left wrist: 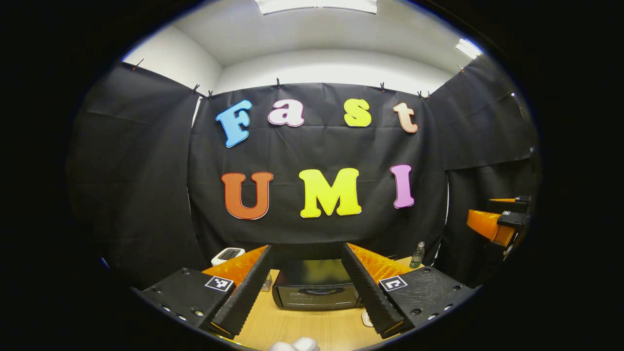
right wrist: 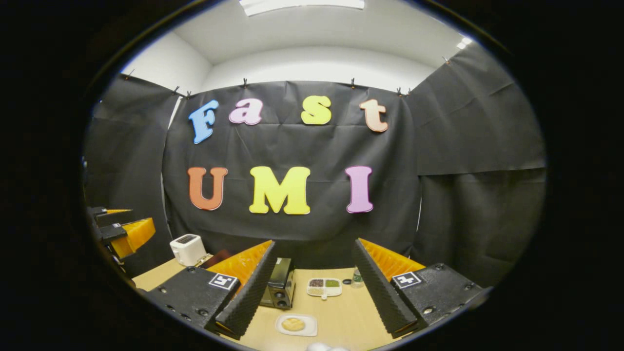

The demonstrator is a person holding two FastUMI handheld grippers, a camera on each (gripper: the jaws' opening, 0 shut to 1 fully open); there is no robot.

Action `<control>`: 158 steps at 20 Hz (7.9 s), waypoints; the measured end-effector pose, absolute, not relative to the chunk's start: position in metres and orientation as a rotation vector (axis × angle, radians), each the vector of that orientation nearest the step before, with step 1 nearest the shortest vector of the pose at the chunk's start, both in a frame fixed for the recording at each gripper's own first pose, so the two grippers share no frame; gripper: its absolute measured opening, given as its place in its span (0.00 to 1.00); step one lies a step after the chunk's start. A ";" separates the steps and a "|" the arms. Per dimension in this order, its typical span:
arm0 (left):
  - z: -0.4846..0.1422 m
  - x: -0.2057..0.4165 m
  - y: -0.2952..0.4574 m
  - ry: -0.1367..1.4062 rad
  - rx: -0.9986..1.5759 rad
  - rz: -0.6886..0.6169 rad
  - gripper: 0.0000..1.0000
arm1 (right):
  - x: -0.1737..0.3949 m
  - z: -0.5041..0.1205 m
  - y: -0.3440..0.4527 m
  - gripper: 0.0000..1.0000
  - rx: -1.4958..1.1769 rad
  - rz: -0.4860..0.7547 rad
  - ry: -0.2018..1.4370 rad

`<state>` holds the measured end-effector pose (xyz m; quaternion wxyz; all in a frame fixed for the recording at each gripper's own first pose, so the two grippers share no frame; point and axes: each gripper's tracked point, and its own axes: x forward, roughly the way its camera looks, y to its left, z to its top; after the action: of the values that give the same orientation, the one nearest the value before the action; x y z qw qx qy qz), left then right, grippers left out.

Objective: Open the electric oven with the left hand, put the food in, and close the electric oven.

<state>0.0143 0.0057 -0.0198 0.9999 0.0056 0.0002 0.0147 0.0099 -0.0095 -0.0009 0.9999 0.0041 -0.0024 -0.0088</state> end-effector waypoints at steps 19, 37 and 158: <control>-0.207 0.134 -0.040 0.092 -0.014 -0.035 0.95 | 0.037 -0.008 -0.034 0.96 -0.004 -0.059 -0.006; -0.283 0.193 -0.022 0.238 0.012 0.007 0.98 | 0.054 -0.046 -0.040 0.96 -0.016 -0.080 0.100; -0.056 -0.008 0.092 0.078 0.034 0.098 0.93 | 0.160 -0.388 0.264 0.77 0.737 0.250 0.691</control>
<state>-0.0080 0.0923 -0.0562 0.9979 0.0168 0.0387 0.0489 0.1603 0.2637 -0.3882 0.8677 0.3519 0.3302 0.1192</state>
